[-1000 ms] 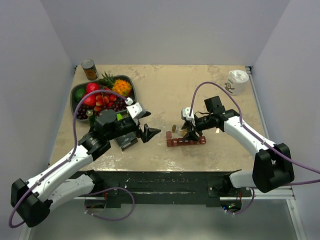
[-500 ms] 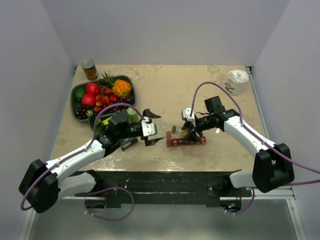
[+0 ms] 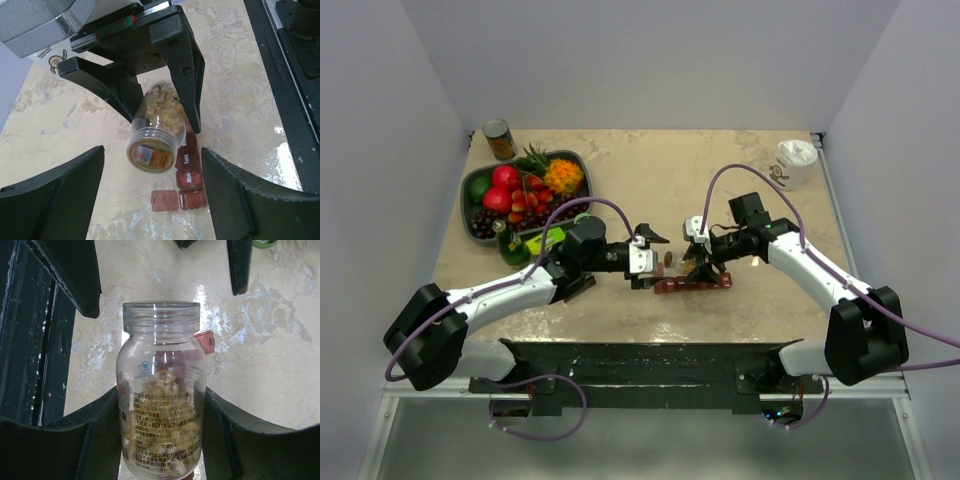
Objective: Sort the pills into containers
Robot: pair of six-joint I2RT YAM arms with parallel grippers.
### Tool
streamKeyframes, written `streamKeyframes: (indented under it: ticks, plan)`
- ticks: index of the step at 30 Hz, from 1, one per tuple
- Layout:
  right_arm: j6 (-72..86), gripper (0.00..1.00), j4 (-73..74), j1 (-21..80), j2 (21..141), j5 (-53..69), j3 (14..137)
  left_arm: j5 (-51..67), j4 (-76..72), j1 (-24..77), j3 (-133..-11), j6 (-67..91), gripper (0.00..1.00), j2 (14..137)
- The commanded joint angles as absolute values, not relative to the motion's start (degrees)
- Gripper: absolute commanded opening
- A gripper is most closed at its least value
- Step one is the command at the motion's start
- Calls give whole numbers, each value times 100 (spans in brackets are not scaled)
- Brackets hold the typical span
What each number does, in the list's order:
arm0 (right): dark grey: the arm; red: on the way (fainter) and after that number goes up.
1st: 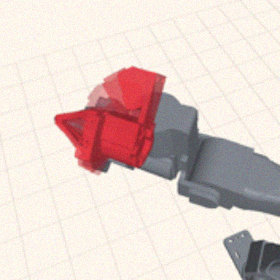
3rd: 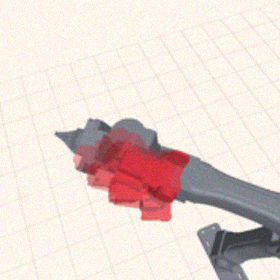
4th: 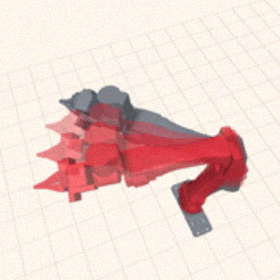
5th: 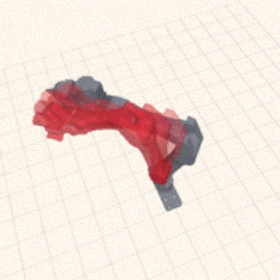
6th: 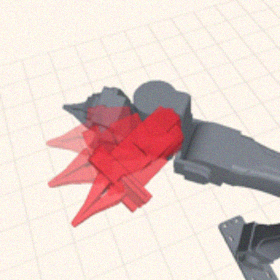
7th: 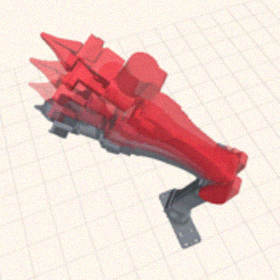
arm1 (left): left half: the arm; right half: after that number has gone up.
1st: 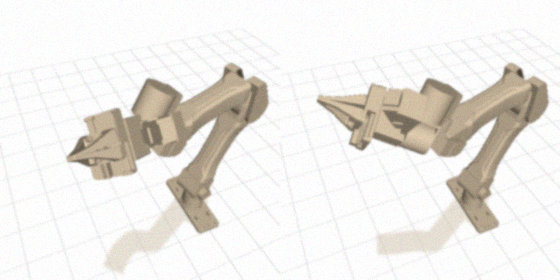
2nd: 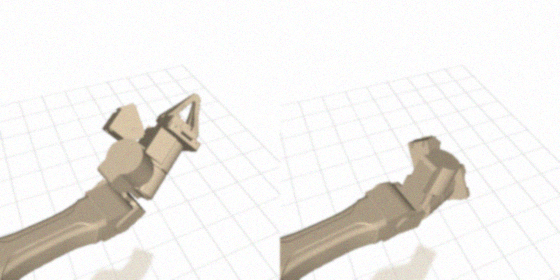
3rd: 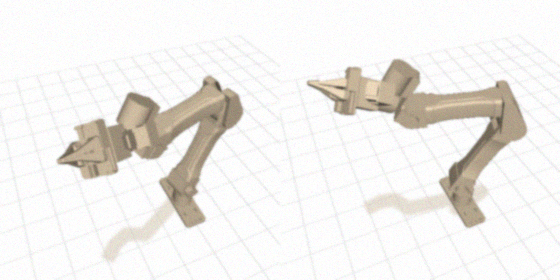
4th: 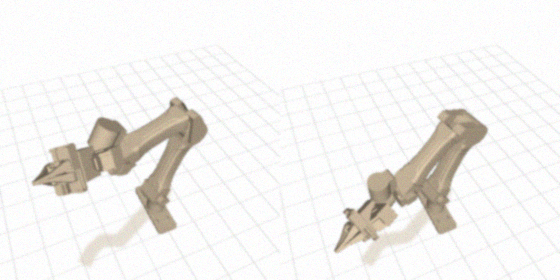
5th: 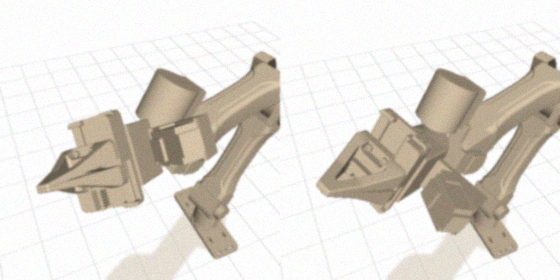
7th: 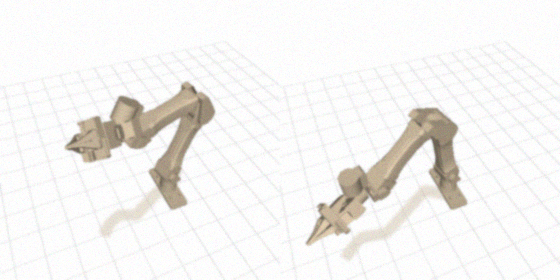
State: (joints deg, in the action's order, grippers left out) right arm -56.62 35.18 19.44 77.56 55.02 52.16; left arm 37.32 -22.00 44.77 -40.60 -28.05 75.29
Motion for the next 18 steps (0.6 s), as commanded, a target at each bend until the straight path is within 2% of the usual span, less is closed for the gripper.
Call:
streamKeyframes:
  ticks: [1,7,12,16,18]
  plan:
    - [-5757,0,3524,1925,7682,5730,5440,4043,-2514,4544,-4412,-2769,77,7690]
    - [-5757,0,3533,1916,7682,5730,5440,4078,-2426,4562,-4509,-2610,53,7901]
    - [-5757,0,3533,1916,7673,5730,5440,3991,-2338,4570,-4518,-2549,44,7919]
    - [-5748,0,3533,1916,7664,5722,5449,3920,-2198,4562,-4587,-2286,23,7901]
    - [-5748,0,3542,1916,7655,5713,5449,3937,-2110,4562,-4658,-1823,17,7901]
